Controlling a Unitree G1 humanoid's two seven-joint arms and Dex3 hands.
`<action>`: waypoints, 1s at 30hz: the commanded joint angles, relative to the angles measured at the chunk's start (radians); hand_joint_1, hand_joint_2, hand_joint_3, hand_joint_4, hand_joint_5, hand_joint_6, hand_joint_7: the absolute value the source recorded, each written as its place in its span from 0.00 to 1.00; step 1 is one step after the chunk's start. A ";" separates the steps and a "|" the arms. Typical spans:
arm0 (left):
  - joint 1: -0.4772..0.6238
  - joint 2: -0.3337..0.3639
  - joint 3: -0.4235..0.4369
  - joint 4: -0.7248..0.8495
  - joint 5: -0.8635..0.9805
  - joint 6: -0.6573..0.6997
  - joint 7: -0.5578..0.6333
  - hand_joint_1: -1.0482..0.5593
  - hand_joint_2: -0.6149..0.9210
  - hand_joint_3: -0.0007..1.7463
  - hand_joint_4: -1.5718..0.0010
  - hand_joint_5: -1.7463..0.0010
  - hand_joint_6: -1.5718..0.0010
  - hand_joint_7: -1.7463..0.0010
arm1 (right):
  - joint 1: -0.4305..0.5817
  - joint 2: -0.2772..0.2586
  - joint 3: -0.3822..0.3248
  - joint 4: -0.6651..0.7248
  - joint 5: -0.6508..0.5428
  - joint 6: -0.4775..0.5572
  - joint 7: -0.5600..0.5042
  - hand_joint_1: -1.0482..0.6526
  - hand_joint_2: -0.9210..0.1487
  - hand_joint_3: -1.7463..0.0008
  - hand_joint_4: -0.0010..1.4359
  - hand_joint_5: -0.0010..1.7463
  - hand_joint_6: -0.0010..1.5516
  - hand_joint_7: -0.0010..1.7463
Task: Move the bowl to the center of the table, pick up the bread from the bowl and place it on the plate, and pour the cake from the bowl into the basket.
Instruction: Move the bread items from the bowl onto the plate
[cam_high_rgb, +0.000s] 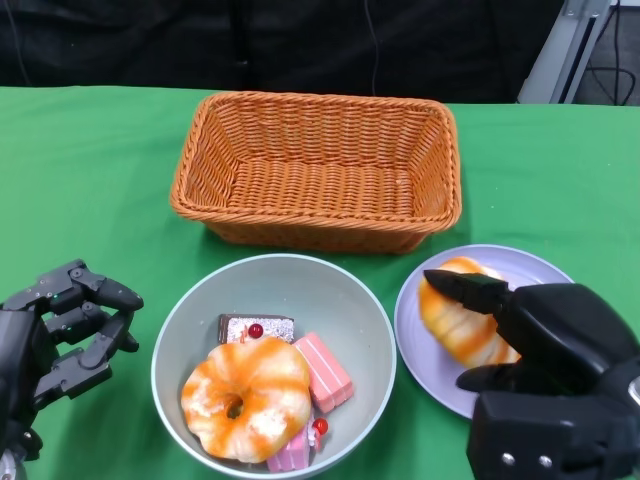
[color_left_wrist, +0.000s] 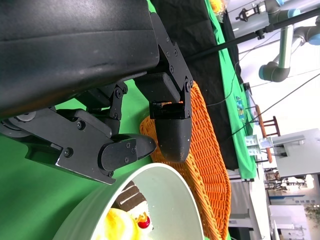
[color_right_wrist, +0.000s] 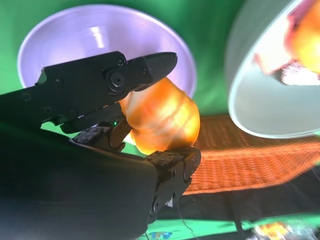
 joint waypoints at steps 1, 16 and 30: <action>-0.008 0.029 0.020 0.021 -0.018 0.001 -0.017 0.61 0.89 0.38 0.53 0.15 0.49 0.36 | -0.036 -0.028 0.013 0.062 -0.064 0.027 -0.021 0.32 0.00 0.97 0.44 0.01 0.30 0.00; -0.012 0.027 0.029 0.028 -0.021 -0.006 -0.029 0.61 0.90 0.38 0.52 0.16 0.49 0.36 | -0.064 -0.031 0.017 0.127 -0.088 0.036 -0.053 0.31 0.00 0.96 0.43 0.01 0.34 0.02; -0.009 0.027 0.030 0.018 -0.025 -0.004 -0.033 0.61 0.90 0.39 0.52 0.15 0.48 0.36 | -0.054 -0.016 0.010 0.104 -0.071 0.060 -0.066 0.30 0.00 0.97 0.34 0.00 0.45 0.03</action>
